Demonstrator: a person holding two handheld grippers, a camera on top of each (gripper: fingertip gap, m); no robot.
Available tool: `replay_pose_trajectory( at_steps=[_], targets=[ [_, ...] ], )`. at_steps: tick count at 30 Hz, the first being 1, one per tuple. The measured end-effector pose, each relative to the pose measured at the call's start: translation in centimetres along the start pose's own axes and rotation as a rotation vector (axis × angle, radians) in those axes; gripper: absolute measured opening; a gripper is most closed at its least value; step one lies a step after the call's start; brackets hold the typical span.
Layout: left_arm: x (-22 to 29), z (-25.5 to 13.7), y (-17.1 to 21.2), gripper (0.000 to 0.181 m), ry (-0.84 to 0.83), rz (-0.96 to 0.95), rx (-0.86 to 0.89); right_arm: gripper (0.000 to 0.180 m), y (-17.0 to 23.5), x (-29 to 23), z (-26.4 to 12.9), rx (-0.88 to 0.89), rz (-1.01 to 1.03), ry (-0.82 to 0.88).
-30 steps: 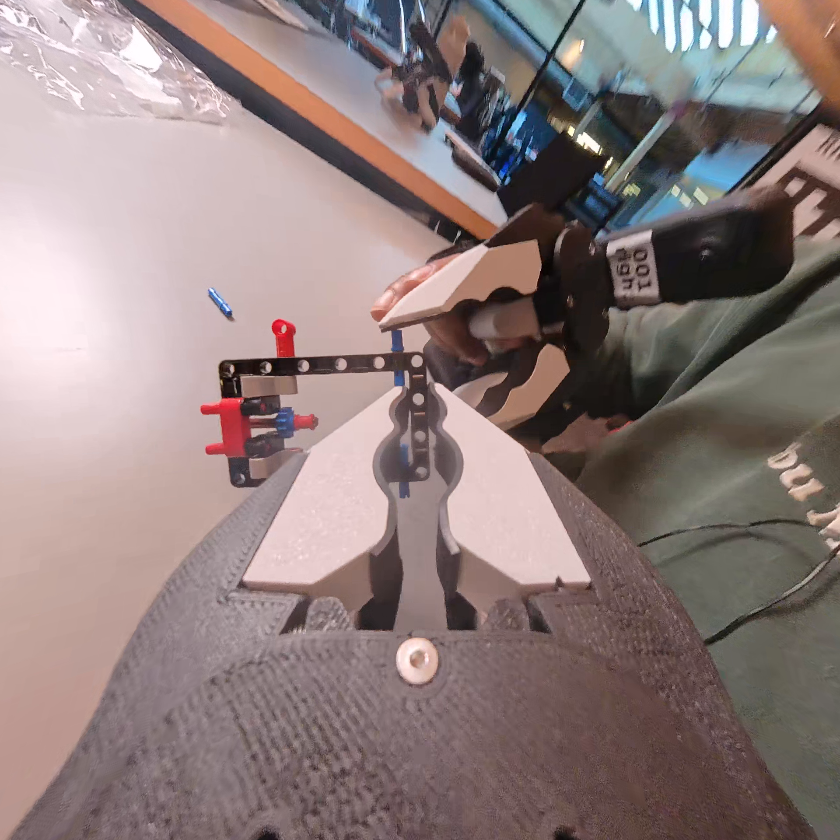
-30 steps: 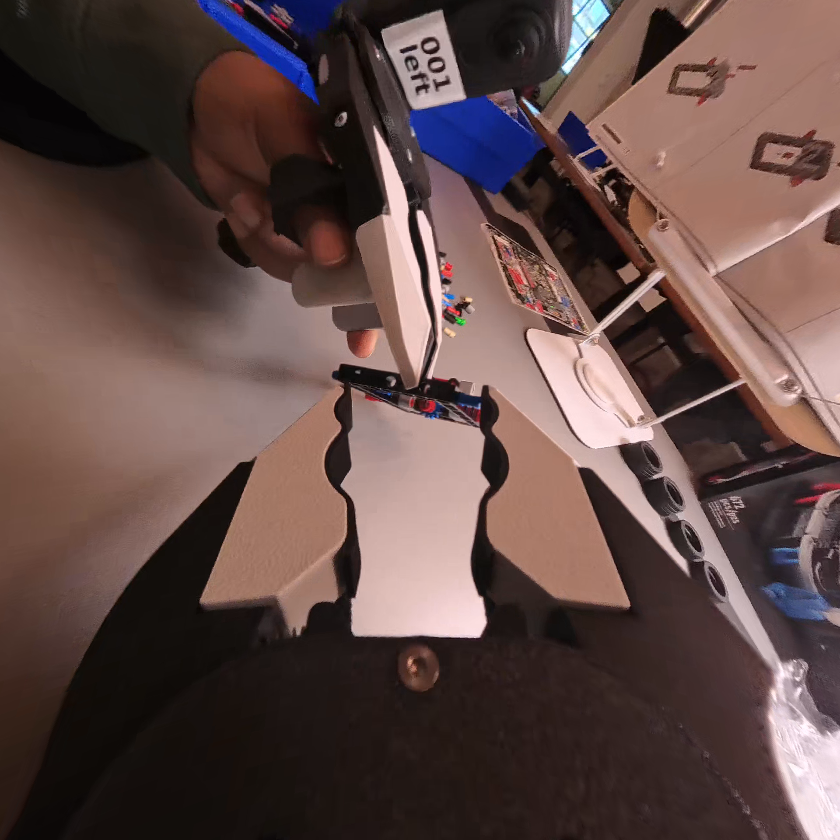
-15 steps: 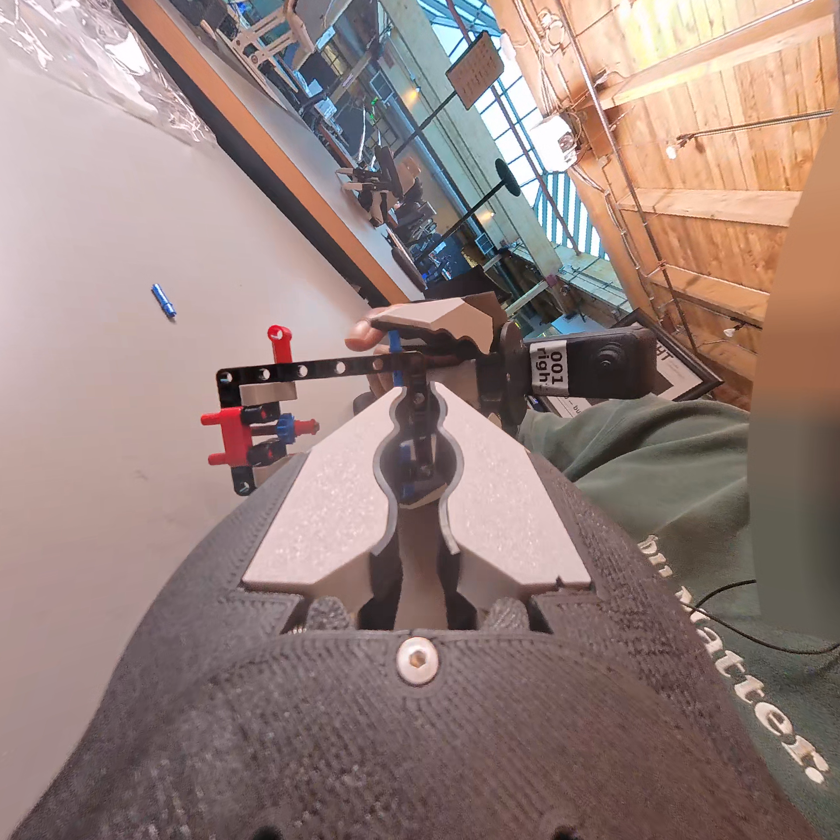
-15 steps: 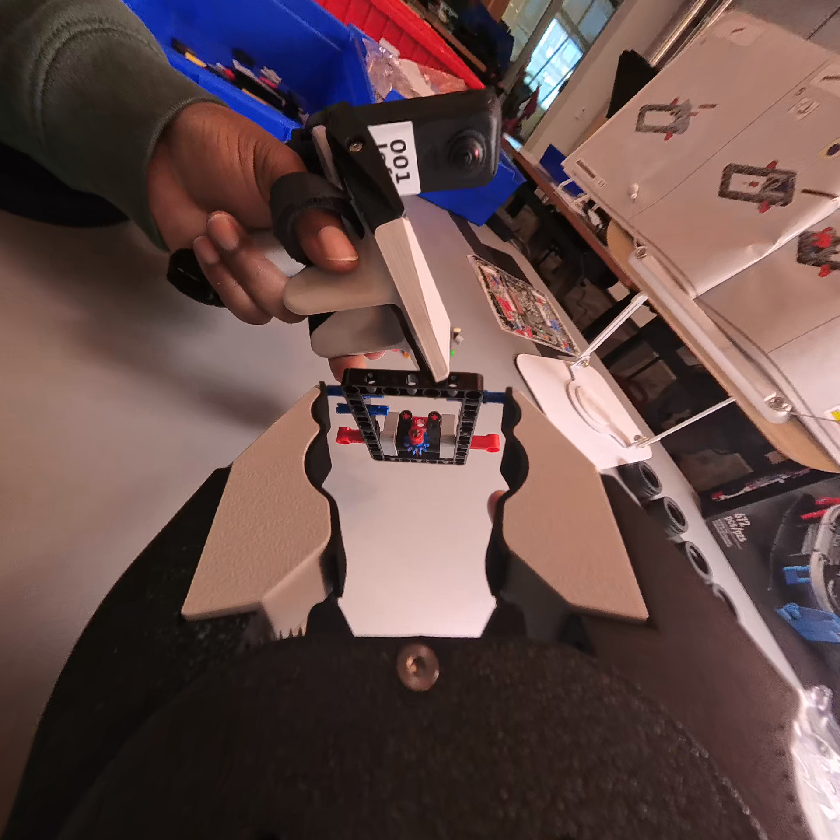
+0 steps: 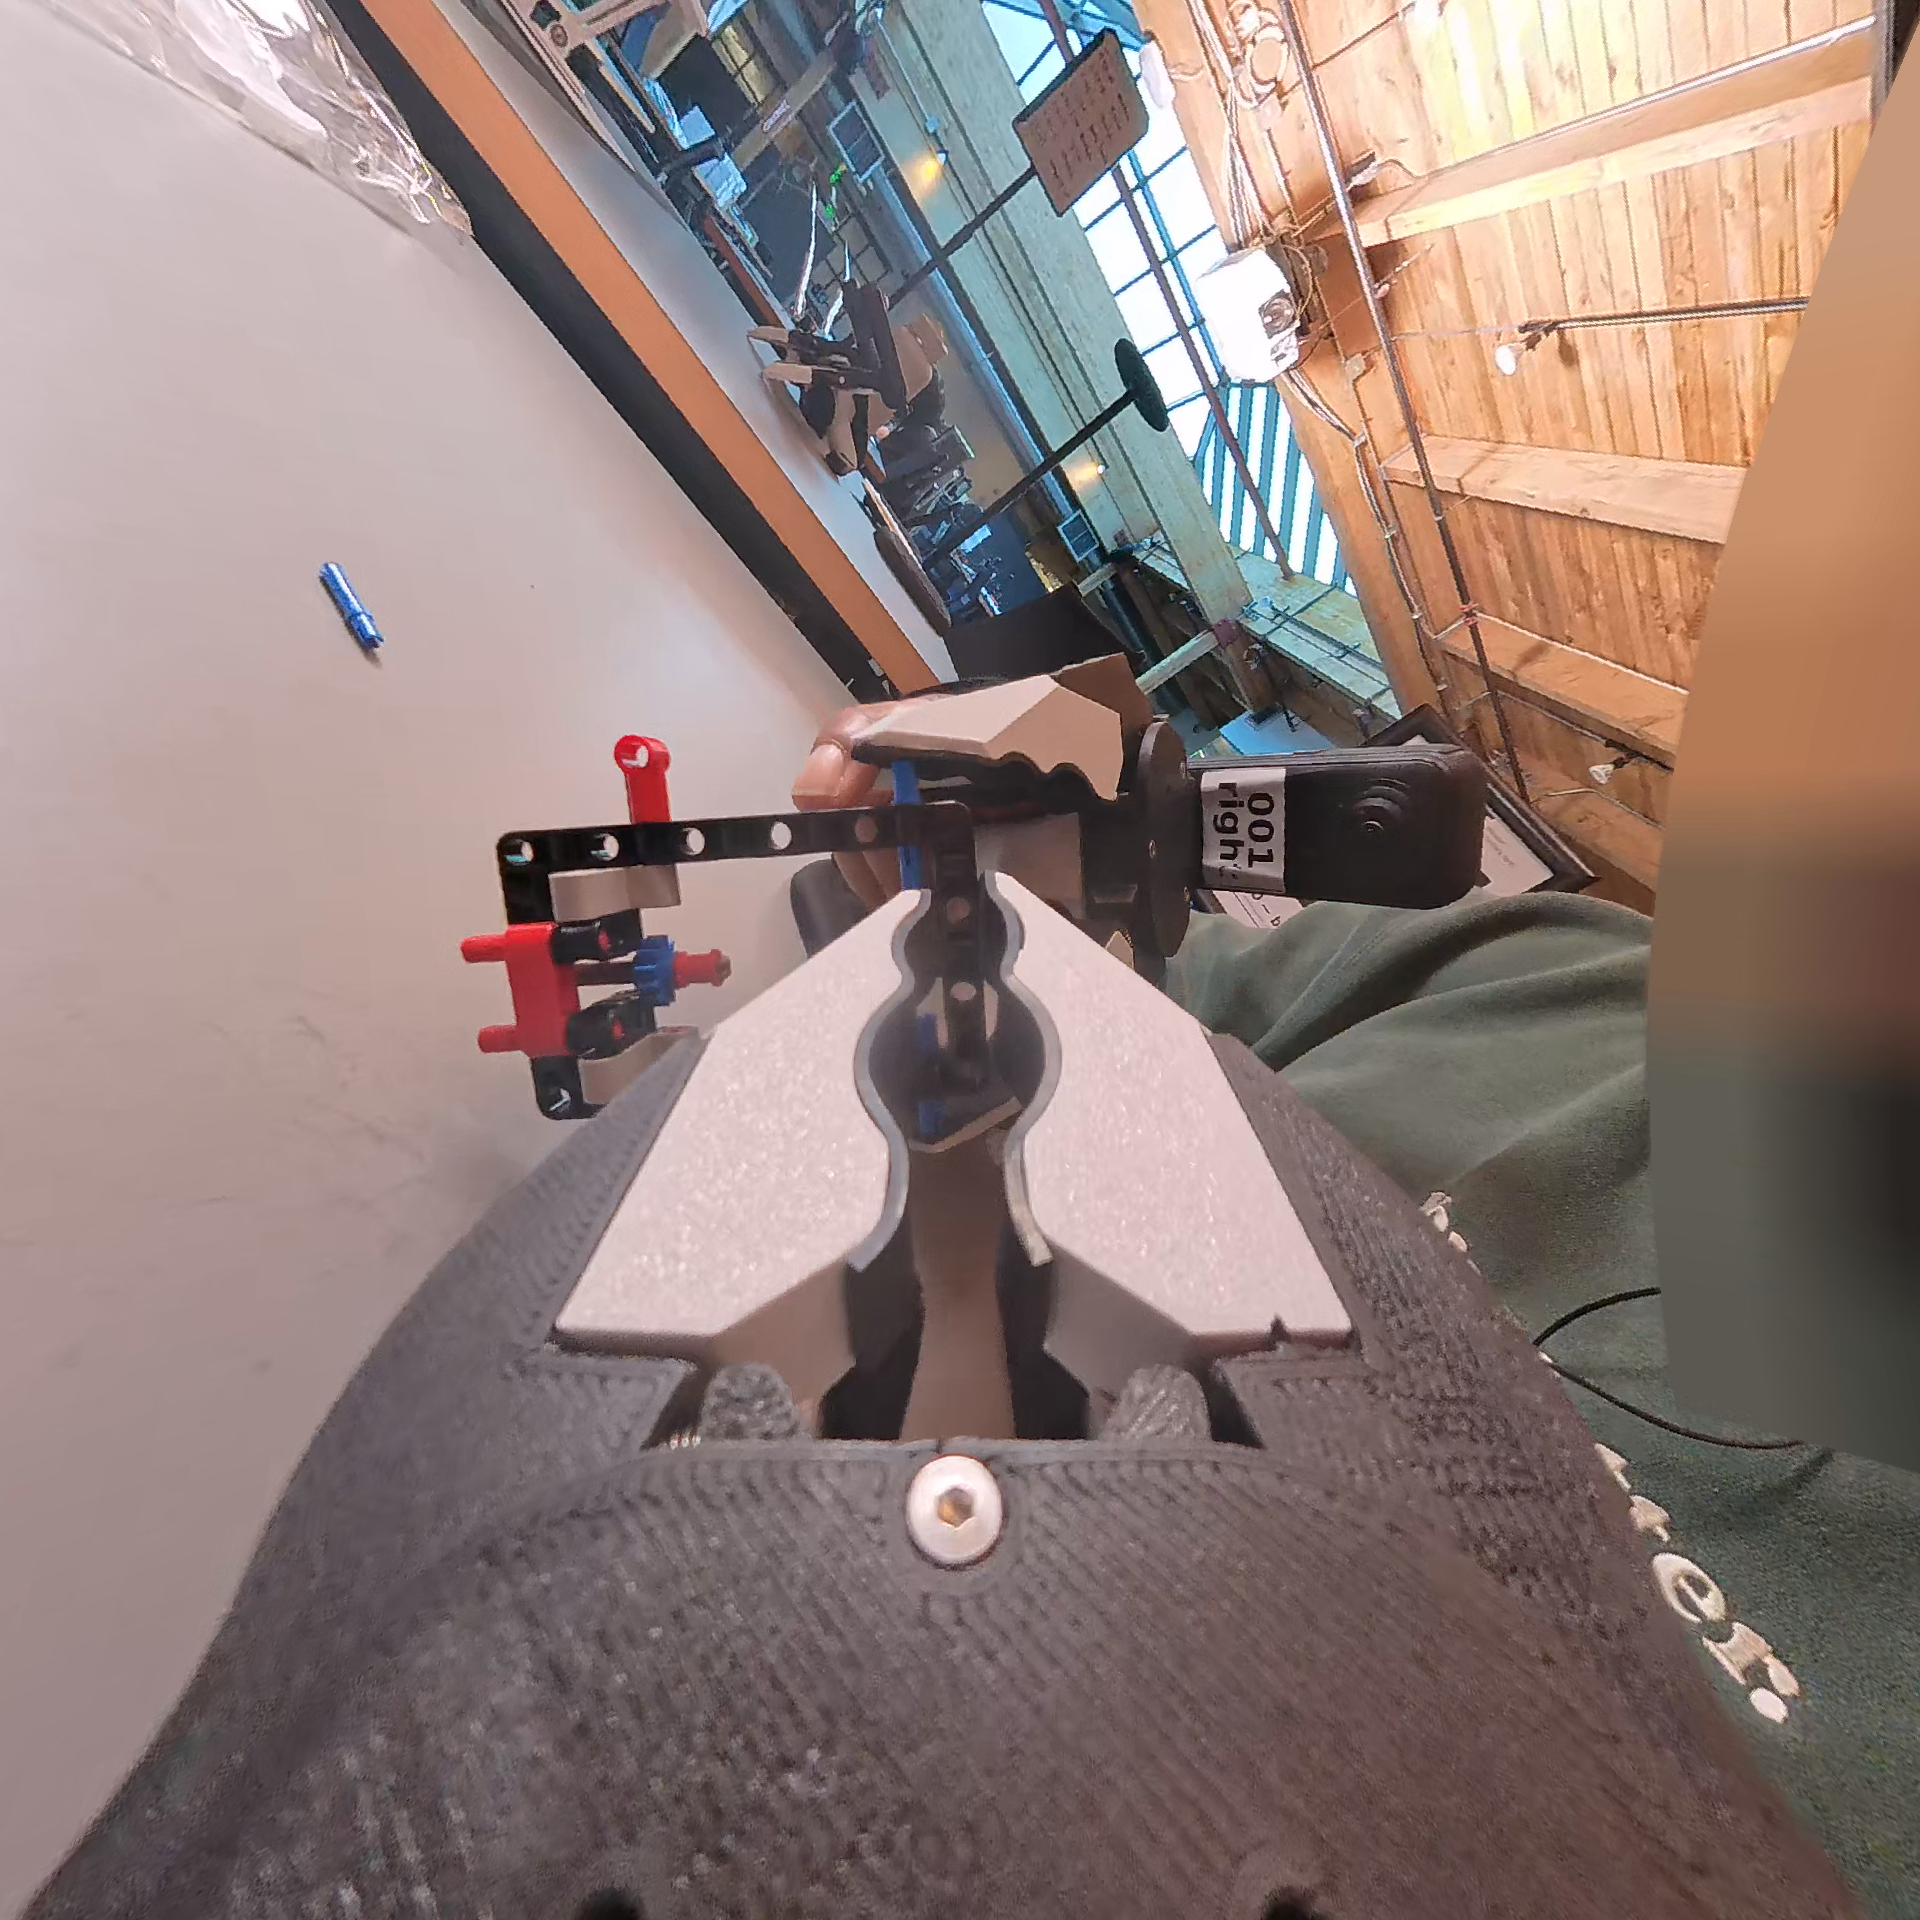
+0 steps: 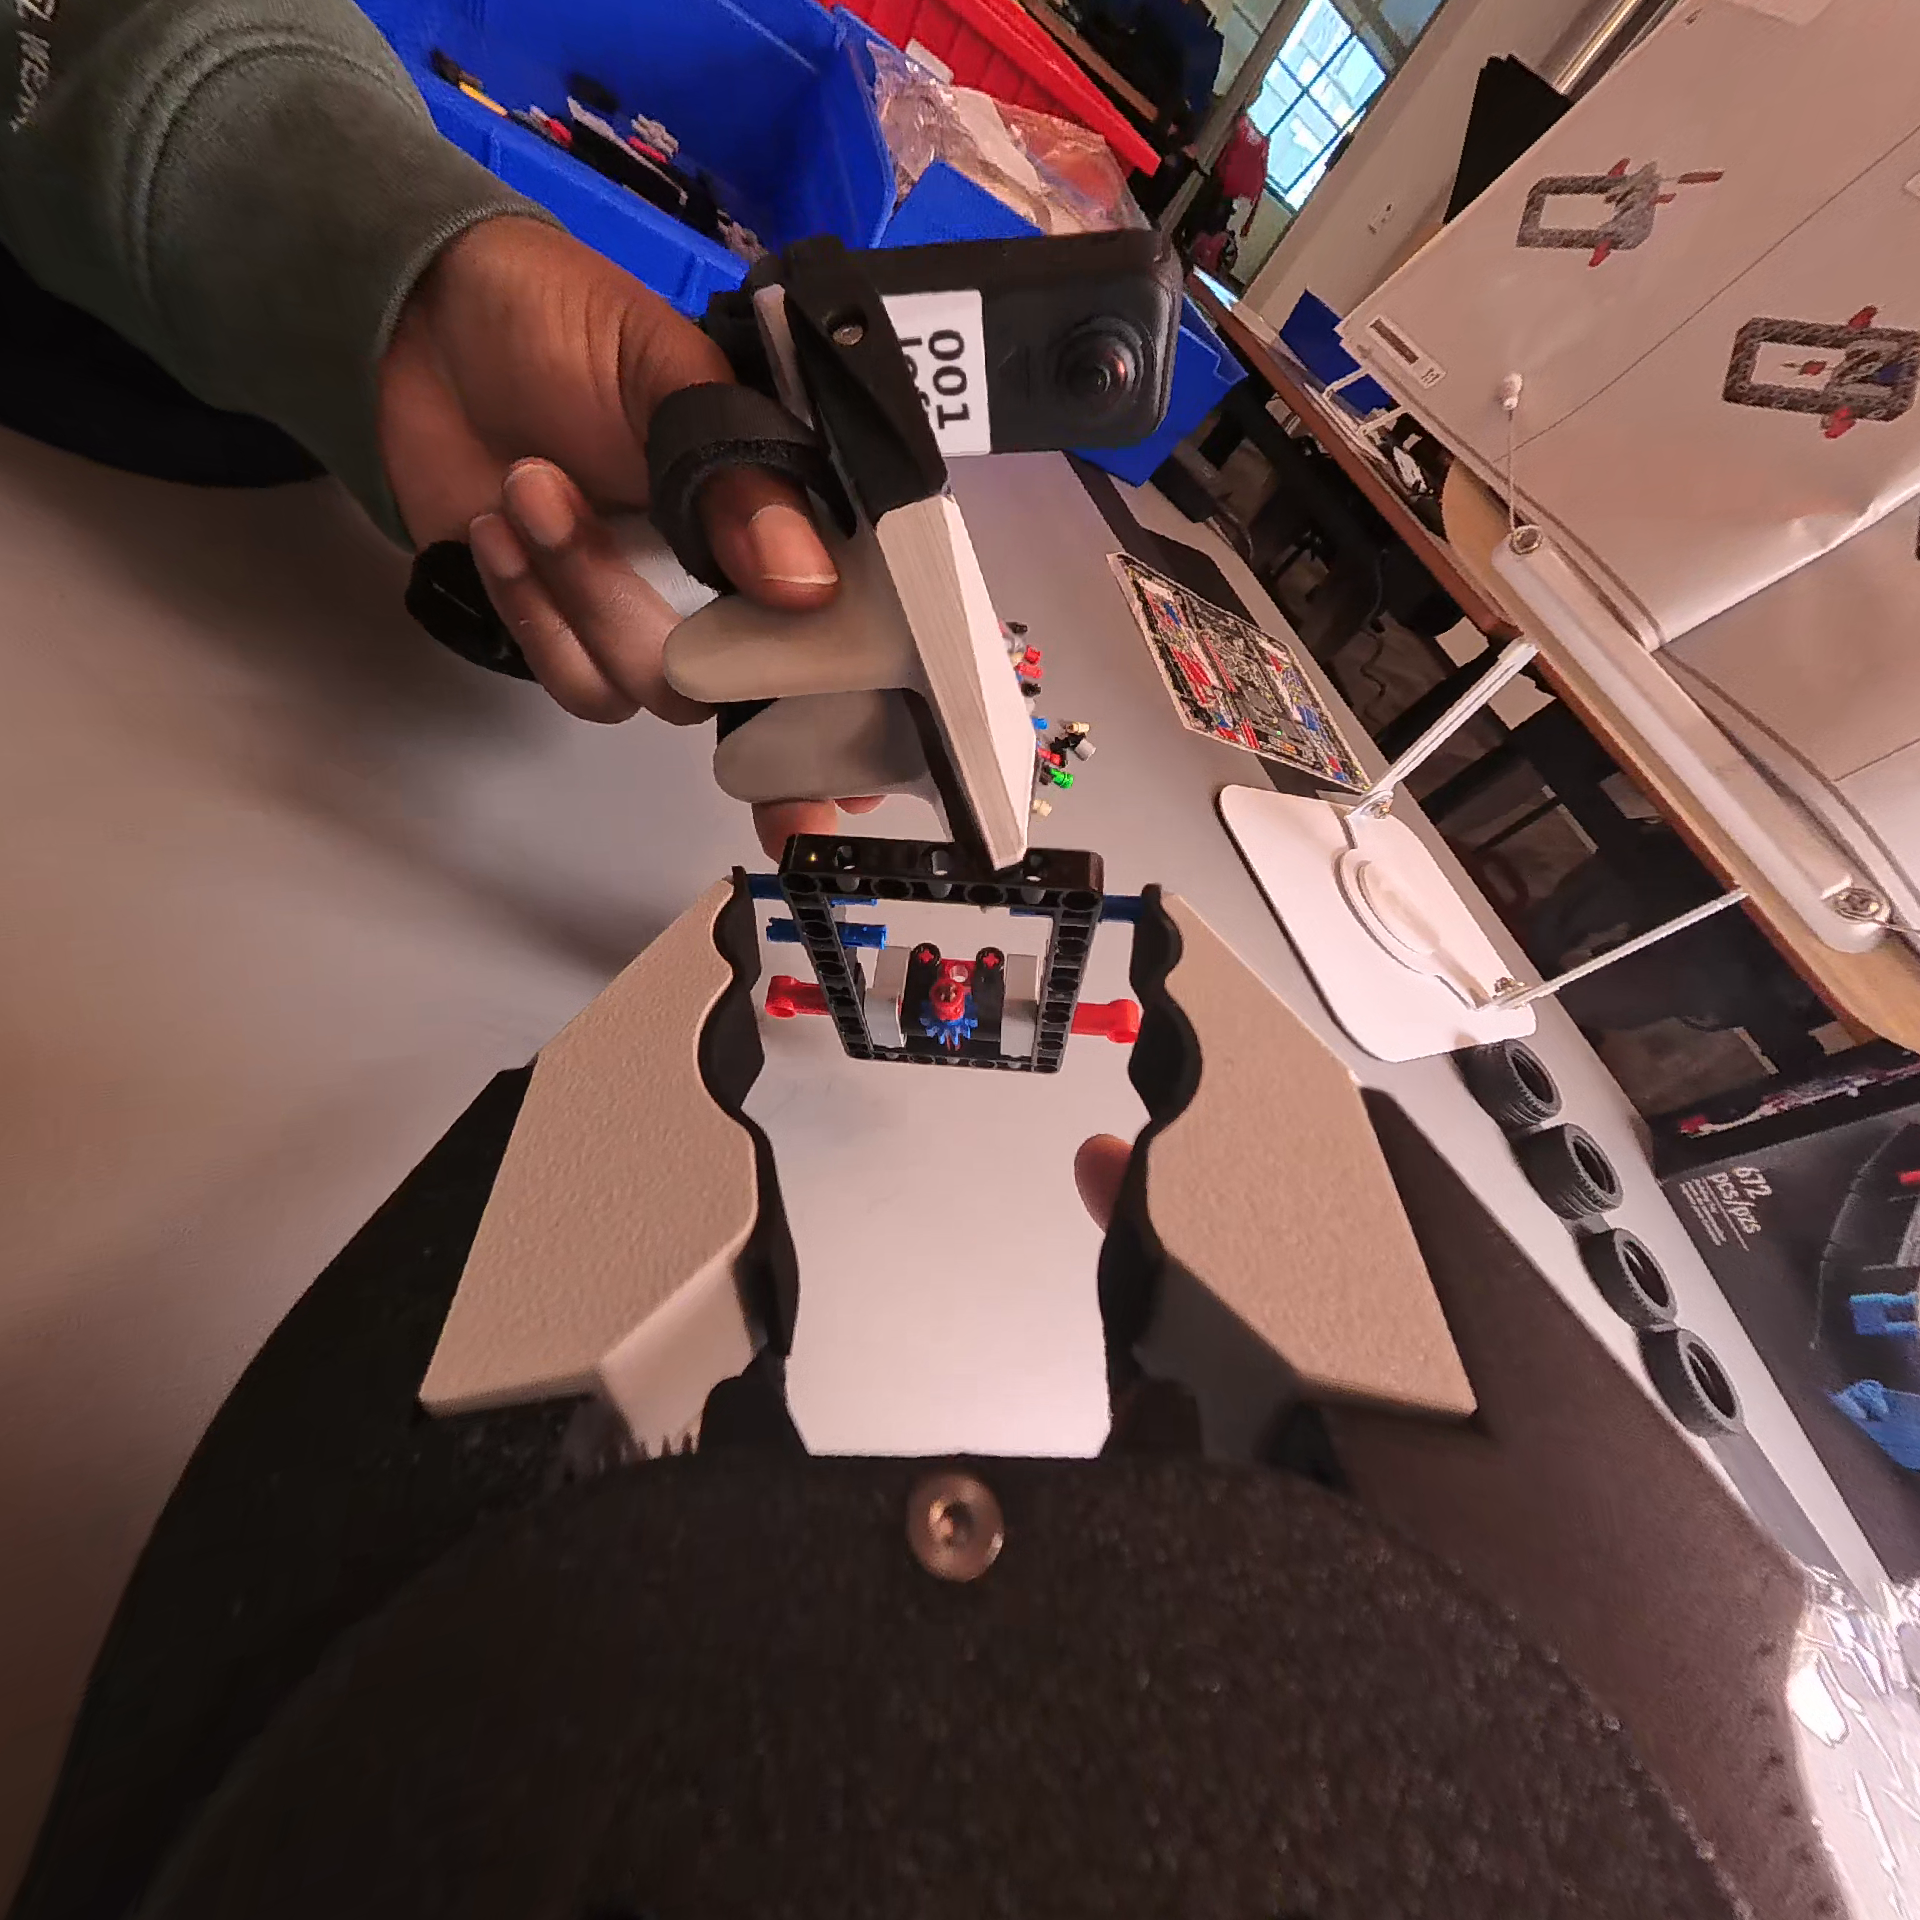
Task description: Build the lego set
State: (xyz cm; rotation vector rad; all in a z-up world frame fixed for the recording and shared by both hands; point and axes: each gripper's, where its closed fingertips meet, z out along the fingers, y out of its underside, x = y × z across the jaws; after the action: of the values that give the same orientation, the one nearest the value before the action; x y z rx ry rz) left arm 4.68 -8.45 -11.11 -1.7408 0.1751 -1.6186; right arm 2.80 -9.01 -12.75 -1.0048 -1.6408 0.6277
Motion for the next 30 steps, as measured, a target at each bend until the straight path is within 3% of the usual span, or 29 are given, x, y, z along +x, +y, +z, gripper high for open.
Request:
replay_pose_trajectory(
  at_steps=[10, 13, 17, 20, 22, 26, 30],
  targets=[
    [-0.6, -0.3, -0.3, 0.006, -0.024, 0.054, -0.029, 0.075, 0.1, 0.4, 0.2, 0.024, 0.022, -0.032],
    [-1.0, -0.7, -0.1, 0.005, -0.109, 0.200, -0.091, 0.074, 0.9, 2.0, -1.5, 0.035, 0.200, -0.102],
    [-3.3, -1.8, 1.6, 0.006, -0.319, 0.537, -0.351, 0.045, 7.0, 6.8, -3.9, -0.130, 0.342, -0.110],
    [-4.7, -2.4, 3.9, 0.006, -0.363, 0.696, -0.558, 0.044, 13.2, 8.3, -4.2, -0.354, 0.331, -0.196],
    [-5.6, -2.8, 5.5, 0.006, -0.361, 0.772, -0.666, 0.044, 14.8, 8.6, -3.6, -0.409, 0.295, -0.266],
    [-7.1, -3.3, 6.7, 0.007, -0.402, 0.854, -0.753, 0.044, 15.7, 8.8, -2.0, -0.479, 0.233, -0.414],
    [-7.0, -3.2, 5.8, 0.016, -0.400, 0.794, -0.686, 0.038, 16.5, 8.1, -0.8, -0.589, 0.159, -0.516]
  ],
)
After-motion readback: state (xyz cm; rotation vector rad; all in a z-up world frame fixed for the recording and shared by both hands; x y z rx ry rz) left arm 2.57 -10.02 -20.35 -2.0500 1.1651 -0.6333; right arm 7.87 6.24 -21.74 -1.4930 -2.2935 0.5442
